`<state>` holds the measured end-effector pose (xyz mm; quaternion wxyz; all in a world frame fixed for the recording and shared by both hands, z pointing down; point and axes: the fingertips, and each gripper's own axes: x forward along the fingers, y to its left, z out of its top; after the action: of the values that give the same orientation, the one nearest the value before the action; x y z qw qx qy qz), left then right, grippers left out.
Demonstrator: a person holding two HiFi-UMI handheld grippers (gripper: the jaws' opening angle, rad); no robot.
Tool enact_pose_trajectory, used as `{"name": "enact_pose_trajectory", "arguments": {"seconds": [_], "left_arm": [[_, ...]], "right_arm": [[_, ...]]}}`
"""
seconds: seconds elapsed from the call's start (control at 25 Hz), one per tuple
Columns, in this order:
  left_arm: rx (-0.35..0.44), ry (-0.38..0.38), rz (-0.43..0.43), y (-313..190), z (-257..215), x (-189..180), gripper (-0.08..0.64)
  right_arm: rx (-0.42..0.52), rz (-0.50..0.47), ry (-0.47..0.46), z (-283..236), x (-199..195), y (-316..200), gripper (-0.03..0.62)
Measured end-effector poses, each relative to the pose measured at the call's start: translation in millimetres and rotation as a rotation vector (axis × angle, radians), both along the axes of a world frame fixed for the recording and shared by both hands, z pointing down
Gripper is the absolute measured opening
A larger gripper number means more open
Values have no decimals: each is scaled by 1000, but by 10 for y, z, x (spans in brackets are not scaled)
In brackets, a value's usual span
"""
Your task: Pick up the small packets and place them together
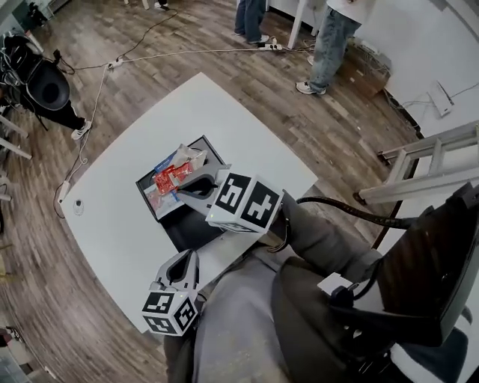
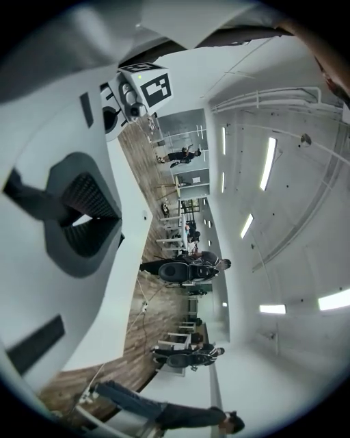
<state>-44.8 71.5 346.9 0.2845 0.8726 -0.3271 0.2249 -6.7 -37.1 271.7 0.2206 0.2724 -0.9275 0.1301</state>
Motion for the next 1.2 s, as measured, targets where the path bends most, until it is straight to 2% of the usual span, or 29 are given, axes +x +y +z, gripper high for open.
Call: {"name": "enact_pose_trajectory", "arguments": {"seconds": [0.16,0.28,0.48,0.64,0.76,0.88,1.04,1.2], "left_arm": [[65,-4,-21,70,-112,31,2],[180,-28,-79,114,-153,38,2],[396,-31,-184,-60,-481,-61,2],[490,-37,-283,-25,-701,-212,2],[530,-28,-299,123,-777,-250,2],[541,-1,-296,293,-848,-255,2],[527,21,-276,372,-783,-74,2],[548,15,-285,358,-802,4,2]], "right_arm": [[20,-13,-21,-84,-41,238,6],[38,-10,-60,-24,-35,503,6],[27,136,-226,-35,0,715,5],[56,152,-240,-61,-20,808,6],[75,172,-248,-90,11,1015,6],[108,188,-218,-172,28,1236,6],[134,213,-193,-155,163,1293,6],[137,197,-196,-110,206,1280,6]]}}
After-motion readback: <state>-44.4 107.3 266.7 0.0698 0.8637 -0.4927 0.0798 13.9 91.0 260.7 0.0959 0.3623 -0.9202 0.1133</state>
